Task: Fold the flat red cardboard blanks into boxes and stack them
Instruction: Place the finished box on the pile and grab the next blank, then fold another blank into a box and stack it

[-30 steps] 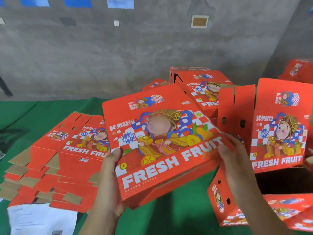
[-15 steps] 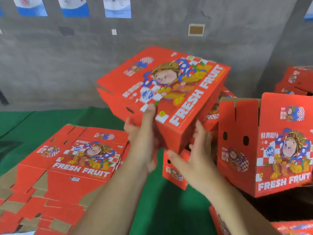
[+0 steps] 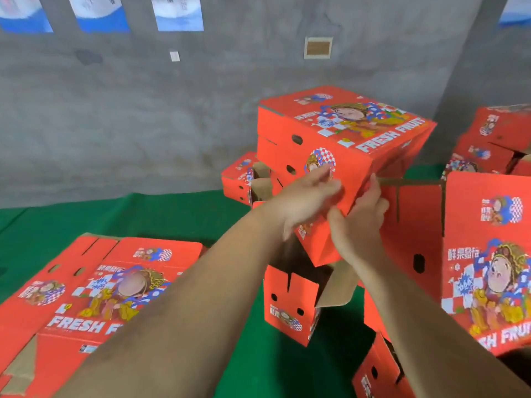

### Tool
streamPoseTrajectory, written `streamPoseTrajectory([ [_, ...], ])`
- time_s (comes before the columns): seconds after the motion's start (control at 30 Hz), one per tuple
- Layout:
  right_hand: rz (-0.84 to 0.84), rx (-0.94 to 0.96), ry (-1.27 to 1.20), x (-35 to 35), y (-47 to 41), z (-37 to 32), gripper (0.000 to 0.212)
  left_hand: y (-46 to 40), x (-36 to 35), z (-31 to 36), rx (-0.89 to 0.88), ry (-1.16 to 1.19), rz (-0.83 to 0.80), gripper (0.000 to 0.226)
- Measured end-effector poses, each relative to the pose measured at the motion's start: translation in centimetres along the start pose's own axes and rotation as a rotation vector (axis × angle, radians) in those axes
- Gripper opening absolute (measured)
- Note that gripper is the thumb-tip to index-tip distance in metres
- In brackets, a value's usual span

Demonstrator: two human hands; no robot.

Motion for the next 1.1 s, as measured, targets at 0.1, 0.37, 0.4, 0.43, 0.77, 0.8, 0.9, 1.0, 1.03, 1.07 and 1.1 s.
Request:
streamPoseTrajectory([
  [0.1,0.053,0.010,-0.038,-0.2,1.2,-0.2,0.091,-0.1,-0.7,-1.1,-0.074,0.003,0.020,0.035],
  [0.37,-0.156,0.348,0.212,-7.8,10.0,-2.0,0.079,6.4,5.6,-10.7,-0.130,0.254,0.424,0.024],
  [0.4,-0.213,0.340,0.231,-9.3,10.9,-1.9,0.077,7.4,6.7,-12.2,-0.116,0.261,0.469,0.025],
  [0.43,-0.261,0.332,0.250,-10.7,11.7,-1.7,0.074,8.5,7.9,-13.5,-0.111,0.265,0.514,0.025],
  [0.77,-1.002,-0.270,-0.105,-25.9,26.1,2.9,0.037,28.4,22.5,-34.2,0.643,-0.917,0.608,0.064],
  [0.8,-1.019,-0.362,-0.150,-26.8,27.7,3.8,0.038,29.6,21.3,-35.3,0.629,-0.936,0.593,0.067],
  [0.9,-0.941,-0.694,-0.278,-28.1,30.2,6.1,0.025,30.9,16.9,-36.2,0.524,-0.868,0.598,0.069],
  [1.0,-0.812,-0.900,-0.315,-27.5,29.7,7.0,0.013,30.7,15.2,-35.5,0.401,-0.842,0.560,0.059],
  [1.03,-0.796,-0.926,-0.316,-27.1,29.1,7.0,0.014,30.8,15.5,-34.8,0.358,-0.814,0.573,0.058],
  [1.07,-0.800,-0.929,-0.322,-26.6,28.4,6.7,0.015,31.2,16.2,-33.8,0.301,-0.764,0.636,0.058],
  [1.1,-0.818,-0.922,-0.333,-26.0,27.7,6.3,0.016,32.1,17.5,-32.7,0.243,-0.710,0.757,0.058],
])
Point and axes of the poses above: each hand's wrist, its own y-axis away from the middle knuckle, its own x-axis out of the back of the hand, z = x × y, the point moved 7 cm from there along -y, towards the middle knuckle, and after that the axes turned 4 degrees about -z, right-handed, at the moved point
